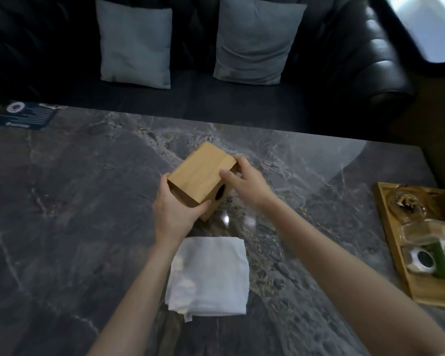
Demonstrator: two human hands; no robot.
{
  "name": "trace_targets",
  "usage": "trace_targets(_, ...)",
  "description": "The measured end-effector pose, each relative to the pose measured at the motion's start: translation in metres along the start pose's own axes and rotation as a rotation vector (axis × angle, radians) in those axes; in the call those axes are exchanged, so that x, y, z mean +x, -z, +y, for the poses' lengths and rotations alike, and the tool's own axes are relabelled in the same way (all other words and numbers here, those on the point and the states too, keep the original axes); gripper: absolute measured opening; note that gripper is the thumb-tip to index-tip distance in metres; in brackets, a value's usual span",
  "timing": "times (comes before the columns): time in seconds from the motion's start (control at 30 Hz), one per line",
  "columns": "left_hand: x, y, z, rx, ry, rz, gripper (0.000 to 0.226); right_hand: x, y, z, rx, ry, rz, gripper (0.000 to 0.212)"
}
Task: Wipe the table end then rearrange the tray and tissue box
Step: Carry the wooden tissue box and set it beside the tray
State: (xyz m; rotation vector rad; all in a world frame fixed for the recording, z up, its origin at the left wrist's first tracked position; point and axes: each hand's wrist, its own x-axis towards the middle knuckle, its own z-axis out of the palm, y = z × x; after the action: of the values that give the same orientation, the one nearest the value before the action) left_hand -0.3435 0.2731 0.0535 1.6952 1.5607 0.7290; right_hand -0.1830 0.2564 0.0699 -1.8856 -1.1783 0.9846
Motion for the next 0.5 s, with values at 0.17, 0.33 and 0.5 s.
trace_targets(0.17, -0.025, -0.003, 0.027, -0.051, 0.0, -0.044, 0.098, -0.035, 0.029, -0.006, 0.013, 0.052, 0.095, 0.043)
trace_targets(0.33, -0.058, -0.014, 0.056, -0.036, -0.087, -0.058, 0.098, -0.078, 0.068, 0.004, 0.04, 0.078, 0.2, 0.039)
trace_targets(0.5, -0.1, -0.042, 0.088, -0.07, -0.149, -0.154, 0.1, -0.129, 0.11, 0.03, 0.072, 0.063, 0.33, 0.033)
